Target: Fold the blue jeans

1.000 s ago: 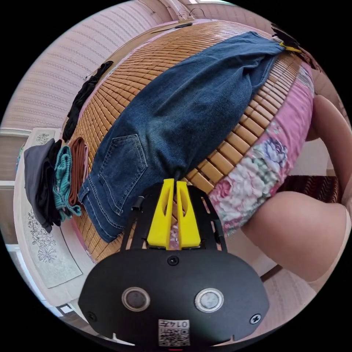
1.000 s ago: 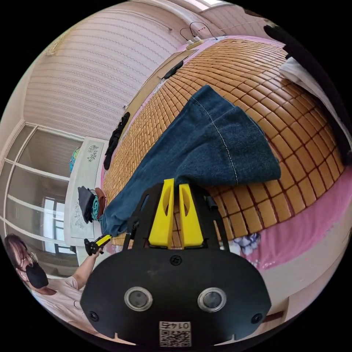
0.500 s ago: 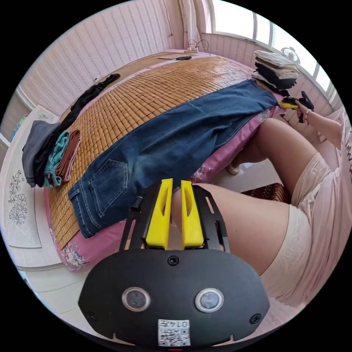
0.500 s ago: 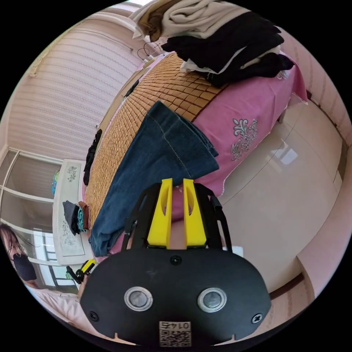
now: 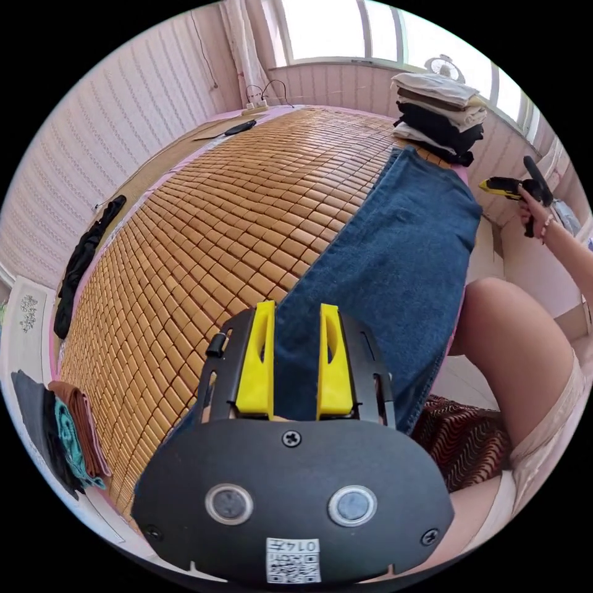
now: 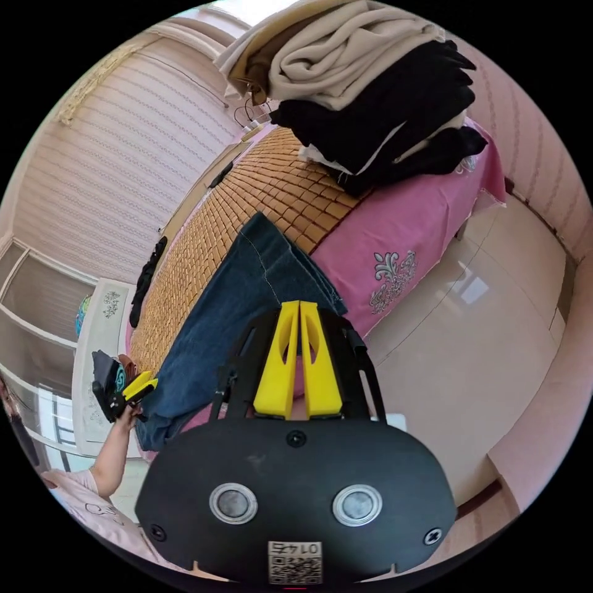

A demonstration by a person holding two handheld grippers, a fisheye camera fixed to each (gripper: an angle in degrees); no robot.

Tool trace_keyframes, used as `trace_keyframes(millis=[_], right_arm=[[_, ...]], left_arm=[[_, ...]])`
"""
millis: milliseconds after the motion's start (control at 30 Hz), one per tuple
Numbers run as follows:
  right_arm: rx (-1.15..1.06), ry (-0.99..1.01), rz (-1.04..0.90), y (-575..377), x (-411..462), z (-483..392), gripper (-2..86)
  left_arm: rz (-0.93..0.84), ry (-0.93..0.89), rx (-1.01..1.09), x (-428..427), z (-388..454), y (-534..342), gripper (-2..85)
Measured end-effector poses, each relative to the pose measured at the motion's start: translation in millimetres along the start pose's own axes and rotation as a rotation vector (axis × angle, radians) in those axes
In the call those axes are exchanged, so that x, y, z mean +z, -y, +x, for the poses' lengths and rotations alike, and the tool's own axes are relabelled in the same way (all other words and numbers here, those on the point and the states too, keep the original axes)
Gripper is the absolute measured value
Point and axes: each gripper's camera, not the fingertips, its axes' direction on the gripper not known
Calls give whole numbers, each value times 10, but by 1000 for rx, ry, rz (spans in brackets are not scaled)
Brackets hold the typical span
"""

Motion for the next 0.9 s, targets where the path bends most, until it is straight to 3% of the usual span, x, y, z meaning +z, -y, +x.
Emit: trace_keyframes(millis=[133,233,367,467,600,733,900], right_arm=[[-113,-92,5,187,90,-155,56],[-239,-48,27,593,313,-660,66],[-181,-98,-23,1254,974,-971,96],[-128,-109,-144,1453,1427,-841,71],[-171,-40,-77,1292,1200,-820,44],[-304,-45,14,1067,743,-929,34],[-417,-35,73,1228,540,-1336,52]], left_arm=[[-122,-8,37,368,-64,224,80],[-108,-72,49,355,-76,181,50],[-76,-89,-3,319,-122,65,14],[-89,-39,29,277,-55,47,-4],[-37,18,72,116,35,-77,-8],[96,-104,-50,-159,-132,-364,-9],[168,-49,-95,-489,-163,-478,-2]])
